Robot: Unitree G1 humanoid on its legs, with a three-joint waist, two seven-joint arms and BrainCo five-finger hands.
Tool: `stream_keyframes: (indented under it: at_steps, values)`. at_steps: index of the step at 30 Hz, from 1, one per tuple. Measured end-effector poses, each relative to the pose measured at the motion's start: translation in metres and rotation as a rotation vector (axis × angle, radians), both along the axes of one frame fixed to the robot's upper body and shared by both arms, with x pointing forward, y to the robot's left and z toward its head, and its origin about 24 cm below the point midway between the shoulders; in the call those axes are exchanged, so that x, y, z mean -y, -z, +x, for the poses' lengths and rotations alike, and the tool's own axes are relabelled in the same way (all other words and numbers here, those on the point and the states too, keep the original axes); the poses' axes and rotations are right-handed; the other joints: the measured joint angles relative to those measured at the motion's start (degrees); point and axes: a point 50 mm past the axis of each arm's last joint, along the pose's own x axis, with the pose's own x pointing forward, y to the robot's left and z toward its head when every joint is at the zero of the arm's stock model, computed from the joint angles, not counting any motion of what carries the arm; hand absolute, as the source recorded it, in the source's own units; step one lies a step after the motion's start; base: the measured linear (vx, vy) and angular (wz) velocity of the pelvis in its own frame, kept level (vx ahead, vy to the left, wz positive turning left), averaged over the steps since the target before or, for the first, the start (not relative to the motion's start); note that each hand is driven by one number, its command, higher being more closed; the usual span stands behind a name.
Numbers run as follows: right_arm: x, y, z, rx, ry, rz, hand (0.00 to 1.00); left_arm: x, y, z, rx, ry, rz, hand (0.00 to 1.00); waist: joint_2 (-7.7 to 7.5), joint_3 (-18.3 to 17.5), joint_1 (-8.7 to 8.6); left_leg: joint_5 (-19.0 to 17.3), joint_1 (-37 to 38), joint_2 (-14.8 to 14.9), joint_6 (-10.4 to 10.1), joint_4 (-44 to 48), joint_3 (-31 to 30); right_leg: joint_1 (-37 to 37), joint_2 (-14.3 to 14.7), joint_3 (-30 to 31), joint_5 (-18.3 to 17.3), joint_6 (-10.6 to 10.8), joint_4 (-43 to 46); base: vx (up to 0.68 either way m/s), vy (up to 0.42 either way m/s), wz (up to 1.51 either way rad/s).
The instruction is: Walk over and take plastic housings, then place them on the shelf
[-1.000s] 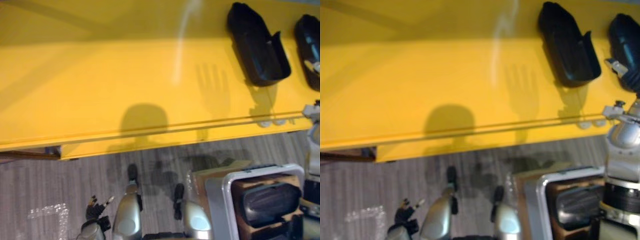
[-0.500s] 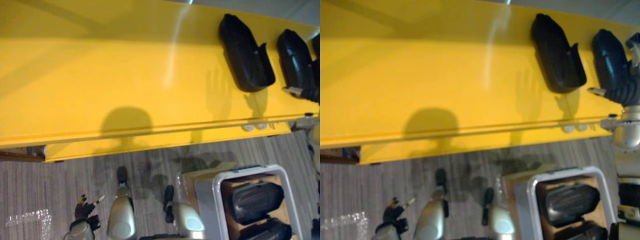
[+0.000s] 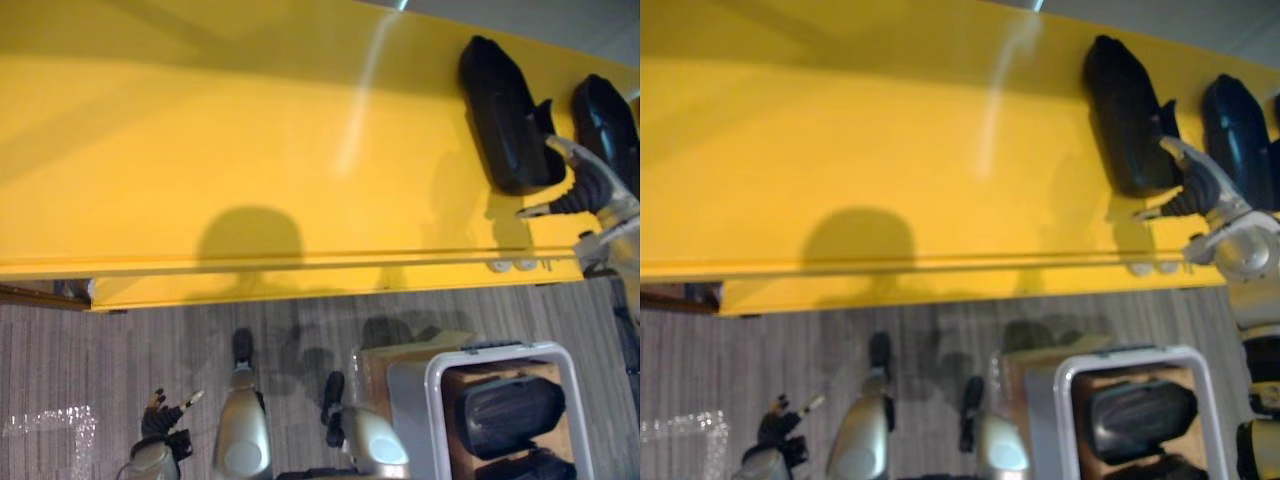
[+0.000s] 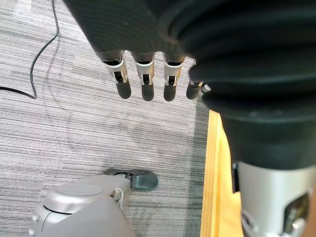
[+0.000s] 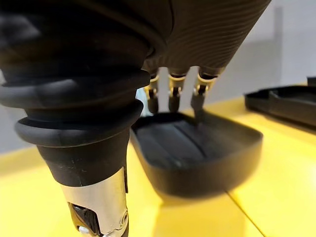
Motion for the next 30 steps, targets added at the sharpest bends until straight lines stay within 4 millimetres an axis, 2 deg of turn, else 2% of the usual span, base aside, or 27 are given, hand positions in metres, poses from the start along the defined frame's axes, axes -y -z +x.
stream_keyframes:
  at_steps: [11, 12, 16, 20, 25, 30]
  values:
    - [0.007, 0.009, 0.004, -0.081, 0.030, 0.012, 0.00, 0.001, -0.003, 0.005, 0.021, 0.015, -0.004, 0.00, 0.01, 0.01, 0.19, 0.20, -0.07, -0.08, -0.19, 0.03, 0.08, -0.02, -0.03, 0.00, 0.01, -0.01, -0.17, 0.00, 0.000, 0.00]
    - [0.009, 0.011, 0.004, -0.081, 0.049, 0.018, 1.00, 0.002, -0.003, 0.005, 0.021, 0.015, -0.004, 0.00, 0.03, 0.02, 0.22, 0.20, -0.07, -0.11, -0.20, 0.04, 0.07, -0.02, -0.05, 0.00, 0.00, -0.02, -0.16, 0.00, 0.000, 0.00]
    - [0.014, 0.015, 0.004, -0.063, 0.096, 0.038, 1.00, 0.004, -0.003, 0.005, 0.020, 0.021, -0.008, 0.00, 0.50, 0.29, 0.27, 0.18, -0.08, -0.15, -0.22, 0.07, 0.00, -0.02, -0.05, -0.01, -0.02, -0.04, -0.12, 0.00, 0.000, 0.00]
    - [0.017, 0.020, 0.007, -0.043, 0.134, 0.052, 1.00, 0.007, -0.001, 0.006, 0.021, 0.021, -0.017, 0.00, 1.80, 1.03, 0.50, 0.21, -0.10, -0.26, -0.21, 0.09, -0.35, -0.02, -0.04, -0.25, -0.15, -0.23, 0.16, 0.00, 0.000, 0.02]
    - [0.025, 0.013, 0.013, 0.017, 0.203, 0.066, 1.00, 0.013, 0.000, 0.008, 0.023, 0.034, -0.032, 0.00, 4.51, 1.61, 0.97, 0.43, -0.37, -0.29, -0.37, 0.28, -0.98, -0.13, -0.04, -0.82, -0.35, -0.34, 0.51, 0.00, 0.000, 0.05]
    - [0.021, 0.003, 0.017, 0.079, 0.196, 0.058, 1.00, 0.023, 0.004, 0.009, 0.025, 0.044, -0.056, 0.00, 5.95, 1.74, 0.97, 0.60, -0.44, -0.30, -0.22, 0.29, -1.39, -0.11, -0.04, -1.43, -0.81, -0.31, 0.89, 0.01, -0.012, 0.05]
